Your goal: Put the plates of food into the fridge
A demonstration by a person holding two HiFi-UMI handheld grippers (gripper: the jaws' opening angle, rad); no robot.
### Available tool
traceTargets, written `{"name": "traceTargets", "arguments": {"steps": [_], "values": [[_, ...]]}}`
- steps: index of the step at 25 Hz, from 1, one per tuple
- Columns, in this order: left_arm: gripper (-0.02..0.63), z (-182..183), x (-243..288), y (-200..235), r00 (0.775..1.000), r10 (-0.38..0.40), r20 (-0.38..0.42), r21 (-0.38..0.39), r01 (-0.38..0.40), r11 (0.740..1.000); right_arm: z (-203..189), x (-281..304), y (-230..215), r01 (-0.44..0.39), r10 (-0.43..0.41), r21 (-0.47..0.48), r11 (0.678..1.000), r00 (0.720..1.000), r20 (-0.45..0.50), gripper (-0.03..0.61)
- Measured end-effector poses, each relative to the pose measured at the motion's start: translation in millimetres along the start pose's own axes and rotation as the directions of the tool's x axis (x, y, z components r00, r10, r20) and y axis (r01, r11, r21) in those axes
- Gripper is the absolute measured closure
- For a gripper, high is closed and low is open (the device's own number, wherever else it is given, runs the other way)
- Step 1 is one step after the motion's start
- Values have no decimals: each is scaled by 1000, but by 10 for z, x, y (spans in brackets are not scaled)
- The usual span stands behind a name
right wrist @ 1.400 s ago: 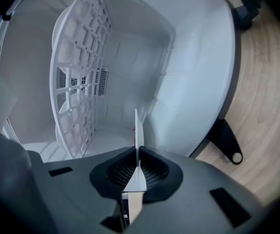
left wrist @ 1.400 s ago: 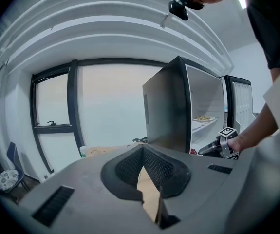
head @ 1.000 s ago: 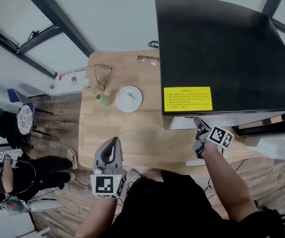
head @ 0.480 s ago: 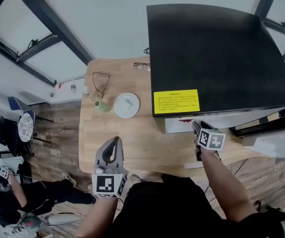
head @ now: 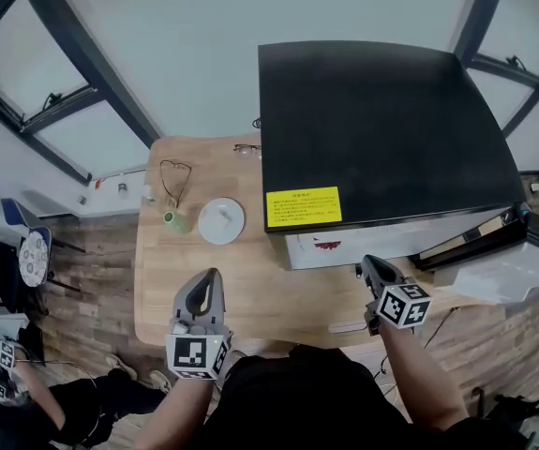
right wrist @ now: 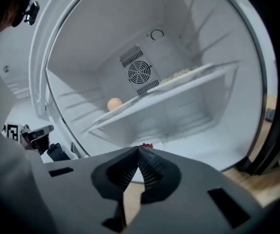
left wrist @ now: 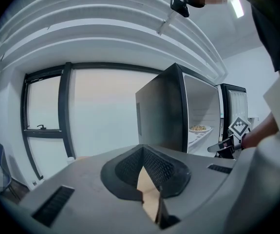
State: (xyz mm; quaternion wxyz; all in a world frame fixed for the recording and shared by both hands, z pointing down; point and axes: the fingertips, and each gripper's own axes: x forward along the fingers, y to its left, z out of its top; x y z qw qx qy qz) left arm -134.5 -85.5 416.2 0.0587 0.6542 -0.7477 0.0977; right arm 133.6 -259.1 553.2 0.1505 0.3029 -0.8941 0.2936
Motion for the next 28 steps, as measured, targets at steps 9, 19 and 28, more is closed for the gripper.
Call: {"name": "traceTargets", "arguments": {"steps": [9,19,28], "values": [[611,179,91,-203,997,-46,67,-4,46,999,617,-672,36,107,-66,-232,967,982,178,557],[611,198,54,-258,998,-31,62,1,31,1000,692,-825,90,131,-80,-268,954,978,190,557],[611,209,24,-176,998,-42,46,27,41,999,734,-752,87,150,-97,-258,954,974,206,557]]}}
